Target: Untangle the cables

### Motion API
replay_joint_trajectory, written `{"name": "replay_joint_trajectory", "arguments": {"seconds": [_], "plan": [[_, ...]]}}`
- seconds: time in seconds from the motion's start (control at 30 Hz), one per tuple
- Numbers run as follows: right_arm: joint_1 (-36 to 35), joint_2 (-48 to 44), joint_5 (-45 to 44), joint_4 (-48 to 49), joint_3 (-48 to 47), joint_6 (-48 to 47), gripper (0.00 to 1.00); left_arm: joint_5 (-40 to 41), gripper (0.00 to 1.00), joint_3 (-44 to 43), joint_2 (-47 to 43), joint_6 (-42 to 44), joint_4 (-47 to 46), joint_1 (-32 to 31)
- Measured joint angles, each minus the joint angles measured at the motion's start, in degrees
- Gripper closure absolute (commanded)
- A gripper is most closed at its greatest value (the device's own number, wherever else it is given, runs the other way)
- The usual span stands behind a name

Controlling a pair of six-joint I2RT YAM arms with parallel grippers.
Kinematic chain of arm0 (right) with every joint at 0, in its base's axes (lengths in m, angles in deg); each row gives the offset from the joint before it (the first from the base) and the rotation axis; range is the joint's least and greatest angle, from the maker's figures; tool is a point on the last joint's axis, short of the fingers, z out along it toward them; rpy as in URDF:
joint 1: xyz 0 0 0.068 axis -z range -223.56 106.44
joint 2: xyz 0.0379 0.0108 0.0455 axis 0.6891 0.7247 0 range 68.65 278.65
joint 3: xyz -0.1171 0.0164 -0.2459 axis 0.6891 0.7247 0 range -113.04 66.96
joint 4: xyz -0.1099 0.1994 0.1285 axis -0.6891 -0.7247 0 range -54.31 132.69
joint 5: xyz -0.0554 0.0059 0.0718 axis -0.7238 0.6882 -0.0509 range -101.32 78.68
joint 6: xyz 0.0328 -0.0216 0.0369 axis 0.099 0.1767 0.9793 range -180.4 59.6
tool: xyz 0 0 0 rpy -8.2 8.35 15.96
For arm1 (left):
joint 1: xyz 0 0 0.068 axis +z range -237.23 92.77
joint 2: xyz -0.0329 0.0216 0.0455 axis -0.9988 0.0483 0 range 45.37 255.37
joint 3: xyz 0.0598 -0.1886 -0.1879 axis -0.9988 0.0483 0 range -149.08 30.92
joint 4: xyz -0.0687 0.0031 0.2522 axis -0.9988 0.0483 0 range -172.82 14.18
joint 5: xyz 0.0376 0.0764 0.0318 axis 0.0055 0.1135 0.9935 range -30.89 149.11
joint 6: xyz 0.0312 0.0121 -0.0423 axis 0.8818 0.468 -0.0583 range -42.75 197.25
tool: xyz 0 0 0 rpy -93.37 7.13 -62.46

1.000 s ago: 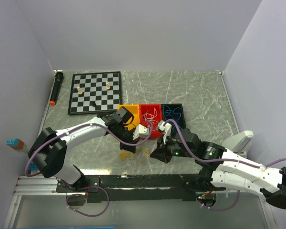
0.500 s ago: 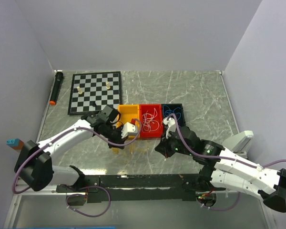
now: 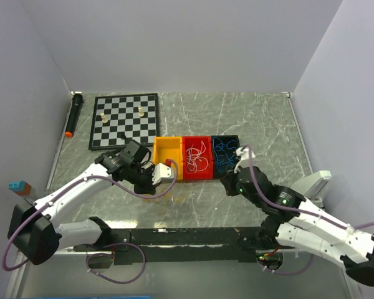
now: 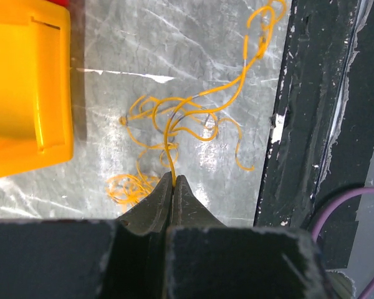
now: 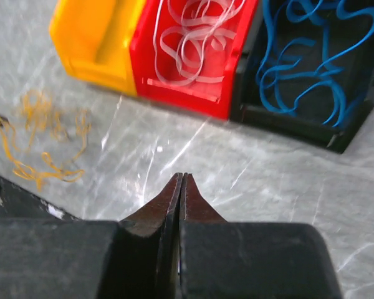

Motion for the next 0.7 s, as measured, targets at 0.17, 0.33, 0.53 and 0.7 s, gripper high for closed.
{"name": "replay_joint_trajectory", "arguments": {"seconds": [0.17,0.33,0.53,0.7], "plan": [[1.0,-2.6,2.9,1.8,0.0,-2.2,0.62,0.2,0.99,-0.7,-0.9,-0.1,1.2,0.0],[1.0,-0.5,19.4,12.8,2.2,-4.0,0.28,0.0,0.99,-3.1,-0.9,-0.7,1.5,0.0],[-0.2,4.2,29.5,21.2,5.5,-3.3,0.25,-0.4,0.99,-6.1,-1.5,-2.8,1.6,0.0],[-1.9,3.4,30.8,28.2,7.8,-2.3,0.25,-1.6,0.99,-9.2,-1.5,-4.8,1.9,0.0]]}}
